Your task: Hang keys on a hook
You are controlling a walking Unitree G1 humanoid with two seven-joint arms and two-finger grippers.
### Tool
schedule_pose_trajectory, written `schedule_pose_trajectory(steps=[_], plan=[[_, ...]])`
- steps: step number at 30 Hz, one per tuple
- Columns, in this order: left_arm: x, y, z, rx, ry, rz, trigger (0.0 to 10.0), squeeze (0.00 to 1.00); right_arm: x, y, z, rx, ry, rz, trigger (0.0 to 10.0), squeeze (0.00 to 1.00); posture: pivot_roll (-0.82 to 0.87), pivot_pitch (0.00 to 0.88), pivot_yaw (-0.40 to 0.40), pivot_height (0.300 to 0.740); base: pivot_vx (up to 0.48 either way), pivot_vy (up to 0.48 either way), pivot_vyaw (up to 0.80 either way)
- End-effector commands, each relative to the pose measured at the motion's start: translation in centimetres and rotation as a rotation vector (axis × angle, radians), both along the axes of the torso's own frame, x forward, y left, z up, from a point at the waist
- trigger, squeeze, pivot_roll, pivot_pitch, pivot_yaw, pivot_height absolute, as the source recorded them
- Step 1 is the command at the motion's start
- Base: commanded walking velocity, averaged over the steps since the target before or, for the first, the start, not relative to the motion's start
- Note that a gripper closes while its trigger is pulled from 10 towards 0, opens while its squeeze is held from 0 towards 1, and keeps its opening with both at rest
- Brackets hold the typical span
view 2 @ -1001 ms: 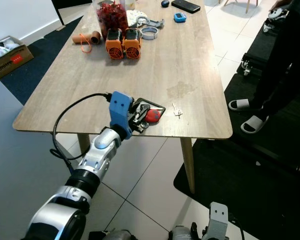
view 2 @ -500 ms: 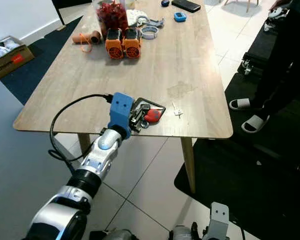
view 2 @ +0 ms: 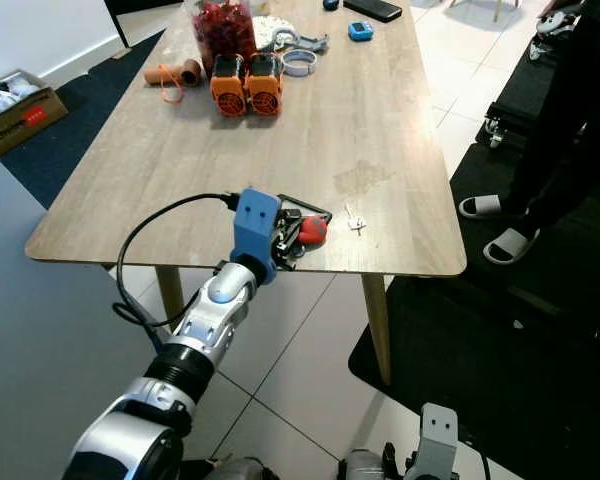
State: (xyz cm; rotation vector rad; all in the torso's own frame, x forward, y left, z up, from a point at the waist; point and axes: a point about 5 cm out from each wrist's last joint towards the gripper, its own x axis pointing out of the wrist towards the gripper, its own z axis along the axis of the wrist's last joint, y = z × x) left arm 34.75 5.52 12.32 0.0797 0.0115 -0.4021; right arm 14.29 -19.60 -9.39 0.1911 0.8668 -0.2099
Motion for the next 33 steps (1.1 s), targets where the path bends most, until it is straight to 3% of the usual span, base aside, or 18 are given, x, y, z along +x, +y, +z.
schedule_pose_trajectory(steps=[1, 11, 26, 27, 28, 29, 33], plan=[[-0.2, -0.4, -0.9, 0.043, 0.022, 0.024, 10.0, 0.00, -1.0, 0.4, -0.5, 0.013, 0.041, 0.000, 10.0, 0.00, 0.01, 0.163, 0.052, 0.740, 0.000, 0.000, 0.00], [0.6, 1.4, -1.1, 0.125, 0.020, 0.129, 10.0, 0.00, -1.1, 0.1, -0.5, 0.009, 0.042, -0.005, 10.0, 0.00, 0.01, 0.164, 0.051, 0.740, 0.000, 0.000, 0.00], [0.5, 1.8, -1.1, 0.086, 0.023, 0.087, 10.0, 0.00, -0.9, 0.1, -0.4, 0.010, 0.041, -0.003, 10.0, 0.00, 0.01, 0.160, 0.048, 0.740, 0.000, 0.000, 0.00], [0.5, 1.8, -1.0, 0.069, 0.020, 0.075, 3.8, 0.00, -0.8, 0.1, -0.4, 0.010, 0.041, -0.002, 10.0, 0.00, 0.01, 0.160, 0.048, 0.740, 0.000, 0.000, 0.00], [0.5, 1.8, -1.0, 0.069, 0.020, 0.075, 3.8, 0.00, -0.8, 0.1, -0.4, 0.010, 0.041, -0.002, 10.0, 0.00, 0.01, 0.160, 0.048, 0.740, 0.000, 0.000, 0.00], [0.5, 1.9, -0.9, 0.050, 0.024, 0.064, 0.0, 0.00, -0.8, 0.1, -0.4, 0.009, 0.040, -0.001, 10.0, 0.00, 0.01, 0.156, 0.046, 0.740, 0.000, 0.000, 0.00], [0.6, 1.9, -0.8, 0.024, 0.031, 0.051, 0.0, 0.00, -0.7, 0.1, -0.4, 0.008, 0.040, -0.001, 10.0, 0.00, 0.01, 0.155, 0.048, 0.740, 0.000, 0.000, 0.00]])
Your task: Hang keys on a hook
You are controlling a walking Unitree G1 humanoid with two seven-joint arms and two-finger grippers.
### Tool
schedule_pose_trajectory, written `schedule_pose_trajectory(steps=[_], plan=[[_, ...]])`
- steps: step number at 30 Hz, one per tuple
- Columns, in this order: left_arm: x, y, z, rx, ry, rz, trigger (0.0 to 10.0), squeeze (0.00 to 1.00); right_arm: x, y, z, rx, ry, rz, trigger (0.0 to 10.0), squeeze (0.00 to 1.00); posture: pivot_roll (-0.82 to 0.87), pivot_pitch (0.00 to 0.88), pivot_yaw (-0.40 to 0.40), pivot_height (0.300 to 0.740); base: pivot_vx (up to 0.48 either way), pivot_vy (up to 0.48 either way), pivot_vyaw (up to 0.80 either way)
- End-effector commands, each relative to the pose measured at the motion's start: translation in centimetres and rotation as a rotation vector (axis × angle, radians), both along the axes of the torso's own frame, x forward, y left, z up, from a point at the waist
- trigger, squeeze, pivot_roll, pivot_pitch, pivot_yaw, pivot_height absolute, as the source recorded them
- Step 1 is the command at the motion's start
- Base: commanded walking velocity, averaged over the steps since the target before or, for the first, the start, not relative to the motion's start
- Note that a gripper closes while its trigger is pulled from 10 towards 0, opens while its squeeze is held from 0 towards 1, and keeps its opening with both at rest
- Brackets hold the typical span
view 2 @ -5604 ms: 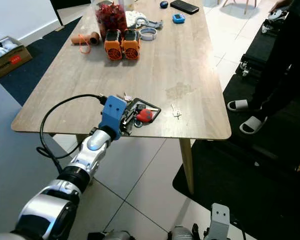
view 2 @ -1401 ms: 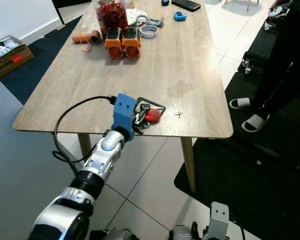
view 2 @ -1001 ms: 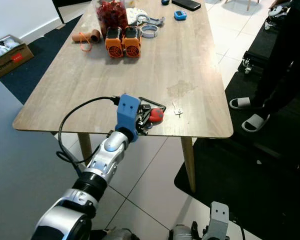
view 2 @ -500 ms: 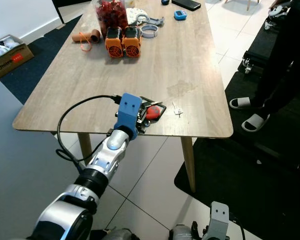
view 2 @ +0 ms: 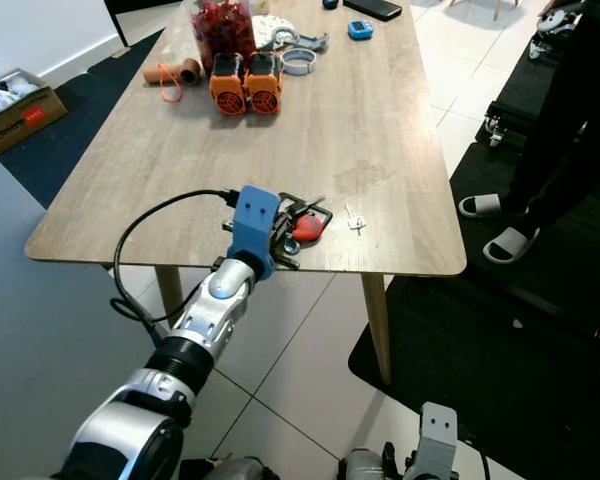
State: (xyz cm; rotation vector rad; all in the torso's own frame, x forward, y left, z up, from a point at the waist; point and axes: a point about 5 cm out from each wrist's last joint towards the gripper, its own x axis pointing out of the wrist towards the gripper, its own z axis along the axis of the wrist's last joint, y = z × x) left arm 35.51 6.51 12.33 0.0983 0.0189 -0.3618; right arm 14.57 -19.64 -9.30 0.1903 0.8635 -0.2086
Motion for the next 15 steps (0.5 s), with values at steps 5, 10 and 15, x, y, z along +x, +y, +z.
schedule_pose_trajectory(steps=[5, 10, 15], plan=[[0.1, 0.9, -0.5, -0.024, 0.034, 0.004, 0.0, 0.00, -0.8, 0.0, -0.4, 0.006, 0.040, -0.007, 10.0, 0.00, 0.01, 0.149, 0.049, 0.740, 0.000, 0.000, 0.00], [0.9, 1.7, 0.9, -0.081, 0.010, 0.011, 0.0, 0.00, -0.7, 0.1, -0.4, 0.007, 0.038, -0.008, 10.0, 0.00, 0.01, 0.142, 0.049, 0.740, 0.000, 0.000, 0.00], [1.9, 2.6, 3.3, -0.188, -0.040, 0.010, 0.0, 0.00, -0.7, 0.0, -0.3, 0.006, 0.037, -0.010, 10.0, 0.00, 0.01, 0.138, 0.046, 0.740, 0.000, 0.000, 0.00]])
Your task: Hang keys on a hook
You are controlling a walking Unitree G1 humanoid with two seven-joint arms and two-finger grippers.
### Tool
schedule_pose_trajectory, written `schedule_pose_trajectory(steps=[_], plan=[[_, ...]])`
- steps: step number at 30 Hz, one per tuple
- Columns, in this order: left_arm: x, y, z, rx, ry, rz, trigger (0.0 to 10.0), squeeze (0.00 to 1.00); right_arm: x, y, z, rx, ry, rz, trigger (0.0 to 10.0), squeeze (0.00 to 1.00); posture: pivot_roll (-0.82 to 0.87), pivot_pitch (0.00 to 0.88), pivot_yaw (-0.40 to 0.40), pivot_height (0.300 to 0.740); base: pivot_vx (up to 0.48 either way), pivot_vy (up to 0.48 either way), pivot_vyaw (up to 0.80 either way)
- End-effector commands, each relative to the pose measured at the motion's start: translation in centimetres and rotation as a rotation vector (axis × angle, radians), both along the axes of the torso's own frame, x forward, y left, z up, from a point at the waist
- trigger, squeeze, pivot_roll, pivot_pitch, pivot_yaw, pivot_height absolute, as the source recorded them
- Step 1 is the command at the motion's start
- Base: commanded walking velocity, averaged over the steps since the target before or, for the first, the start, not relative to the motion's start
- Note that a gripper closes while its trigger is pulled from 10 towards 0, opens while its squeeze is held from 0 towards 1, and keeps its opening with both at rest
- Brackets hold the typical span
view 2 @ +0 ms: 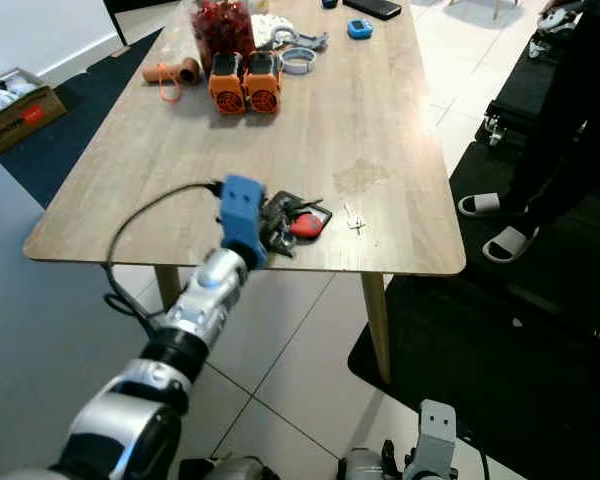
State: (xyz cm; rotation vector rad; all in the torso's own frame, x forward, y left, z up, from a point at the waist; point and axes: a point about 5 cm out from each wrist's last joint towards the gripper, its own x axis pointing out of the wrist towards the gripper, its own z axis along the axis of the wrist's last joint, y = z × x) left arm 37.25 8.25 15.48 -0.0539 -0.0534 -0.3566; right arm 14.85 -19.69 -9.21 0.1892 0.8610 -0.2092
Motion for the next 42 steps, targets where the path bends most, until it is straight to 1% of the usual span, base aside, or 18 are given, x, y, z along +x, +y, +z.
schedule_pose_trajectory(steps=[1, 2, 3, 5, 6, 7, 12, 14, 15, 18, 20, 29, 32, 36, 37, 38, 40, 42], plan=[[0.2, 0.9, 0.1, -0.027, 0.005, 0.006, 0.0, 0.00, -0.9, 0.1, -0.4, 0.008, 0.039, -0.010, 10.0, 0.00, 0.01, 0.138, 0.046, 0.740, 0.000, 0.000, 0.00], [0.5, 1.2, 1.0, -0.059, -0.020, -0.001, 0.0, 0.00, -0.9, 0.1, -0.4, 0.007, 0.038, -0.009, 10.0, 0.00, 0.01, 0.137, 0.044, 0.740, 0.000, 0.000, 0.00], [0.5, 1.2, 1.0, -0.059, -0.020, -0.001, 0.0, 0.00, -0.9, 0.1, -0.4, 0.007, 0.038, -0.009, 10.0, 0.00, 0.01, 0.137, 0.044, 0.740, 0.000, 0.000, 0.00], [0.9, 1.8, 2.4, -0.094, -0.060, -0.007, 0.0, 0.00, -0.8, 0.0, -0.4, 0.005, 0.037, -0.006, 10.0, 0.00, 0.01, 0.132, 0.043, 0.740, 0.000, 0.000, 0.00], [0.9, 1.8, 2.4, -0.094, -0.060, -0.007, 0.0, 0.00, -0.8, 0.0, -0.4, 0.005, 0.037, -0.006, 10.0, 0.00, 0.01, 0.132, 0.043, 0.740, 0.000, 0.000, 0.00], [1.1, 2.1, 2.9, -0.101, -0.074, -0.005, 0.0, 0.00, -0.7, -0.1, -0.3, 0.004, 0.035, -0.004, 10.0, 0.00, 0.01, 0.129, 0.042, 0.740, 0.000, 0.000, 0.00], [1.1, 2.1, 2.9, -0.113, -0.078, -0.019, 0.0, 0.00, -0.7, -0.1, -0.3, 0.003, 0.033, -0.004, 10.0, 0.00, 0.01, 0.123, 0.042, 0.740, 0.000, 0.000, 0.00], [0.9, 1.8, 3.2, -0.143, -0.082, -0.054, 0.0, 0.00, -0.7, -0.1, -0.3, 0.002, 0.033, -0.004, 10.0, 0.00, 0.01, 0.120, 0.041, 0.740, 0.000, 0.000, 0.00], [0.9, 1.8, 3.2, -0.143, -0.082, -0.054, 0.0, 0.00, -0.7, -0.1, -0.3, 0.002, 0.033, -0.004, 10.0, 0.00, 0.01, 0.120, 0.041, 0.740, 0.000, 0.000, 0.00], [0.8, 1.6, 3.8, -0.199, -0.099, -0.104, 0.0, 0.00, -0.7, -0.2, -0.3, 0.001, 0.035, -0.004, 10.0, 0.00, 0.01, 0.120, 0.041, 0.740, 0.000, 0.000, 0.00], [0.7, 1.3, 4.4, -0.201, -0.122, -0.140, 0.0, 0.00, -0.7, -0.2, -0.3, 0.000, 0.037, -0.003, 10.0, 0.00, 0.01, 0.111, 0.036, 0.740, 0.000, 0.000, 0.00], [0.7, 1.0, 5.3, -0.223, -0.157, -0.187, 0.0, 0.00, -0.6, -0.4, -0.3, -0.003, 0.034, -0.001, 10.0, 0.00, 0.00, 0.098, 0.033, 0.740, 0.000, 0.000, 0.00], [0.6, 1.1, 6.2, -0.263, -0.189, -0.220, 0.0, 0.00, -0.5, -0.5, -0.2, -0.005, 0.031, 0.000, 10.0, 0.00, 0.00, 0.091, 0.030, 0.740, 0.000, 0.000, 0.00], [0.6, 1.2, 6.6, -0.280, -0.202, -0.233, 0.0, 0.00, -0.5, -0.5, -0.2, -0.005, 0.031, 0.000, 10.0, 0.00, 0.00, 0.091, 0.030, 0.740, 0.000, 0.000, 0.00], [0.5, 1.6, 7.4, -0.346, -0.225, -0.298, 0.0, 0.00, -0.4, -0.5, -0.2, -0.005, 0.029, 0.002, 10.0, 0.00, 0.00, 0.090, 0.027, 0.740, 0.000, 0.000, 0.00], [0.5, 1.6, 7.4, -0.346, -0.225, -0.298, 0.0, 0.00, -0.4, -0.5, -0.2, -0.005, 0.029, 0.002, 10.0, 0.00, 0.00, 0.090, 0.027, 0.740, 0.000, 0.000, 0.00], [0.1, 2.3, 8.6, -0.427, -0.268, -0.418, 0.0, 0.00, -0.3, -0.5, -0.1, -0.005, 0.028, 0.004, 10.0, 0.00, 0.00, 0.090, 0.027, 0.740, 0.000, 0.000, 0.00], [0.1, 2.3, 8.6, -0.427, -0.268, -0.418, 0.0, 0.00, -0.3, -0.5, -0.1, -0.005, 0.028, 0.004, 10.0, 0.00, 0.00, 0.090, 0.027, 0.740, 0.000, 0.000, 0.00]])
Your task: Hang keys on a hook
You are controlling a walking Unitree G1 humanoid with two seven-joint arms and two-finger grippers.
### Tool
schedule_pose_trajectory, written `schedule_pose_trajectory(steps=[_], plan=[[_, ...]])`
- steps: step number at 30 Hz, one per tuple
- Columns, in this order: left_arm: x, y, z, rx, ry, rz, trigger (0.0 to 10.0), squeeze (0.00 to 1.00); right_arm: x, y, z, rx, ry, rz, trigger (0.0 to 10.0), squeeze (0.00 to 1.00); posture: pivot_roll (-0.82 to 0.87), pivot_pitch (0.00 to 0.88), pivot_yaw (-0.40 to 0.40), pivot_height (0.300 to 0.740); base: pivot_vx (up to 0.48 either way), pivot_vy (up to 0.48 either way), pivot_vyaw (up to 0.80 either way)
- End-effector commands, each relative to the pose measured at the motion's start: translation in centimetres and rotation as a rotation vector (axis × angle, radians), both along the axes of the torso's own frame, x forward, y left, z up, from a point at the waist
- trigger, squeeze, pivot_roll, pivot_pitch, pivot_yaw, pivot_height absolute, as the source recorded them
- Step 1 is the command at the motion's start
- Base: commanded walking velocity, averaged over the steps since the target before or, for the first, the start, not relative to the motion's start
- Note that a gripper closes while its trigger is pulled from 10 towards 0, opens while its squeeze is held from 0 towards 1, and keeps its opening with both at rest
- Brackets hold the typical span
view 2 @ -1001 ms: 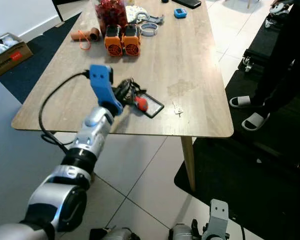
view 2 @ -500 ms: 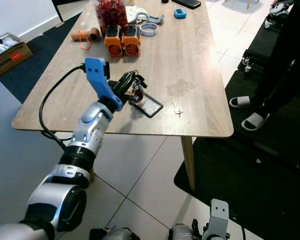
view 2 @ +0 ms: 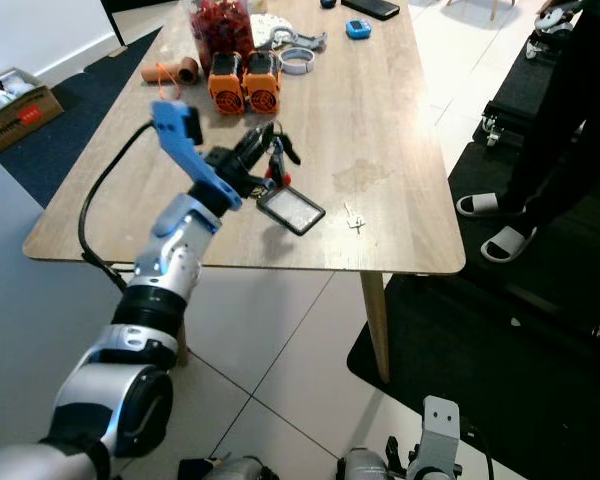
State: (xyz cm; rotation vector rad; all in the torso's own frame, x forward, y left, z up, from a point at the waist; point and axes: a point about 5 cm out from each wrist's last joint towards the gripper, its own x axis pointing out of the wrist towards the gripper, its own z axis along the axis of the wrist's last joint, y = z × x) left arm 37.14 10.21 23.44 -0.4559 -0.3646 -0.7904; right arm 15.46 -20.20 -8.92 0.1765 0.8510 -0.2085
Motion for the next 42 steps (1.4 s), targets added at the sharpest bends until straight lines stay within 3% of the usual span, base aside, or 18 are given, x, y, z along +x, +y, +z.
schedule_pose_trajectory(steps=[1, 3, 5, 9, 12, 13, 14, 15, 16, 19, 22, 28, 33, 34, 36, 37, 39, 42], plan=[[-1.8, 1.5, 0.5, 0.030, -0.092, -0.260, 0.0, 0.00, -0.8, 0.1, -0.4, 0.007, 0.036, 0.000, 10.0, 0.00, 0.01, 0.082, 0.023, 0.740, 0.000, 0.000, 0.00], [-1.8, 1.5, 0.5, 0.030, -0.092, -0.260, 0.0, 0.00, -0.8, 0.1, -0.4, 0.007, 0.036, 0.000, 10.0, 0.00, 0.01, 0.082, 0.023, 0.740, 0.000, 0.000, 0.00], [-4.3, 3.1, -1.1, 0.184, -0.073, -0.541, 0.0, 0.00, -0.8, 0.1, -0.4, 0.007, 0.036, 0.000, 10.0, 0.00, 0.01, 0.083, 0.020, 0.740, 0.000, 0.000, 0.00], [-7.1, 6.5, -4.9, 0.481, 0.084, -0.733, 0.0, 0.00, -1.0, 0.0, -0.5, 0.006, 0.040, 0.001, 10.0, 0.00, 0.01, 0.085, 0.016, 0.740, 0.000, 0.000, 0.00], [-7.6, 7.5, -5.6, 0.543, 0.119, -0.749, 0.0, 0.00, -1.0, 0.0, -0.5, 0.006, 0.041, 0.002, 10.0, 0.00, 0.01, 0.086, 0.015, 0.740, 0.000, 0.000, 0.00], [-8.1, 8.7, -6.7, 0.624, 0.161, -0.755, 0.0, 0.00, -1.1, 0.0, -0.5, 0.005, 0.042, 0.002, 10.0, 0.00, 0.02, 0.087, 0.013, 0.740, 0.000, 0.000, 0.00], [-8.1, 8.7, -6.7, 0.624, 0.161, -0.755, 0.0, 0.00, -1.1, 0.0, -0.5, 0.005, 0.042, 0.002, 10.0, 0.00, 0.02, 0.087, 0.013, 0.740, 0.000, 0.000, 0.00], [-8.6, 10.0, -8.0, 0.725, 0.205, -0.744, 0.0, 0.00, -1.1, -0.1, -0.5, 0.005, 0.044, 0.004, 10.0, 0.00, 0.02, 0.088, 0.010, 0.740, 0.000, 0.000, 0.00], [-8.6, 10.0, -8.0, 0.725, 0.205, -0.744, 0.0, 0.00, -1.1, -0.1, -0.5, 0.005, 0.044, 0.004, 10.0, 0.00, 0.02, 0.088, 0.010, 0.740, 0.000, 0.000, 0.00], [-9.8, 12.9, -12.1, 0.976, 0.333, -0.641, 0.0, 0.00, -1.1, 0.0, -0.5, 0.005, 0.048, 0.011, 10.0, 0.00, 0.02, 0.087, 0.003, 0.740, 0.000, 0.000, 0.00], [-10.6, 13.5, -14.2, 1.028, 0.406, -0.610, 0.0, 0.00, -0.9, 0.1, -0.5, 0.006, 0.046, 0.014, 10.0, 0.00, 0.02, 0.088, 0.004, 0.740, 0.000, 0.000, 0.00], [-12.1, 13.4, -18.1, 1.041, 0.499, -0.523, 0.0, 0.00, -0.8, 0.1, -0.4, 0.007, 0.042, 0.012, 10.0, 0.00, 0.02, 0.086, 0.012, 0.740, 0.000, 0.000, 0.00], [-13.7, 13.2, -23.7, 0.830, 0.735, -0.117, 0.0, 0.00, -1.0, 0.3, -0.5, 0.011, 0.045, 0.001, 10.0, 0.00, 0.03, 0.081, 0.021, 0.740, 0.000, 0.000, 0.00], [-13.7, 13.2, -23.7, 0.830, 0.735, -0.117, 0.0, 0.00, -1.0, 0.3, -0.5, 0.011, 0.045, 0.001, 10.0, 0.00, 0.03, 0.081, 0.021, 0.740, 0.000, 0.000, 0.00], [-14.4, 13.1, -25.3, 0.718, 0.822, 0.070, 0.0, 0.00, -1.0, 0.2, -0.5, 0.003, 0.037, -0.021, 10.0, 0.00, 0.03, 0.075, 0.030, 0.740, 0.000, 0.000, 0.00], [-14.4, 13.1, -25.3, 0.718, 0.822, 0.070, 0.0, 0.00, -1.0, 0.2, -0.5, 0.003, 0.037, -0.021, 10.0, 0.00, 0.03, 0.075, 0.030, 0.740, 0.000, 0.000, 0.00], [-15.2, 13.6, -26.5, 0.624, 0.902, 0.282, 0.0, 0.00, -0.8, 0.0, -0.3, -0.015, 0.017, -0.053, 10.0, 0.00, 0.02, 0.070, 0.038, 0.740, 0.000, 0.000, 0.00], [-15.6, 13.8, -26.9, 0.555, 0.938, 0.358, 0.0, 0.00, -0.7, -0.2, -0.2, -0.025, 0.008, -0.068, 10.0, 0.00, 0.02, 0.067, 0.037, 0.740, 0.000, 0.000, 0.00]])
